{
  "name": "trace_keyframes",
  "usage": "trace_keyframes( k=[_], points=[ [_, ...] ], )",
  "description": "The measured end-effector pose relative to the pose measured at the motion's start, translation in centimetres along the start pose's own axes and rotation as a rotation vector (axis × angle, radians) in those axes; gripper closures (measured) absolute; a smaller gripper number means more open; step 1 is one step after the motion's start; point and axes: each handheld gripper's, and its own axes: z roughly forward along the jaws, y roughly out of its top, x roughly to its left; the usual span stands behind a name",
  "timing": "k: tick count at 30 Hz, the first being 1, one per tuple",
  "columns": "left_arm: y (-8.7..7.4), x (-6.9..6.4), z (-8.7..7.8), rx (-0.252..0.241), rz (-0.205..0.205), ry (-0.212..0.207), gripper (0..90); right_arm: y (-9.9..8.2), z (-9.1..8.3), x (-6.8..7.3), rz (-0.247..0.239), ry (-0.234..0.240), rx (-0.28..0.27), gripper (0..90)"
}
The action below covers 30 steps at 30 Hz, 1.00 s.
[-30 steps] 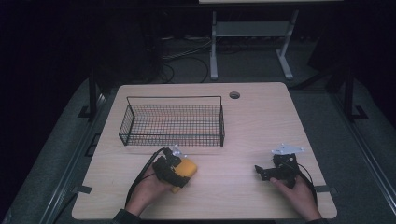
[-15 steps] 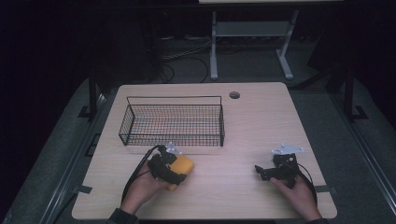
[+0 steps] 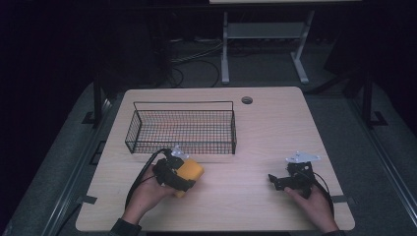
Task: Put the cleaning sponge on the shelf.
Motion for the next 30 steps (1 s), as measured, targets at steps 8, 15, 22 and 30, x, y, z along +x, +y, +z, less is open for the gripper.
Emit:
trace_keyframes(
  k=[8,15,22,30],
  points=[
    [0.6,0.2,-0.7,-0.013,0.006,-0.003,21.8,0.0,0.0,0.0,0.0,0.0,0.0,2.6],
    [1.2,0.2,-1.1,-0.012,0.02,-0.008,21.7,0.0,0.0,0.0,0.001,0.0,0.0,2.6],
    [2.2,0.4,-1.8,-0.03,0.028,-0.003,21.8,0.0,0.0,0.0,0.001,0.0,0.0,2.6],
    [3.1,0.6,-2.2,-0.043,0.036,-0.001,21.8,0.0,0.0,0.0,0.002,0.0,0.001,2.6]
  ],
)
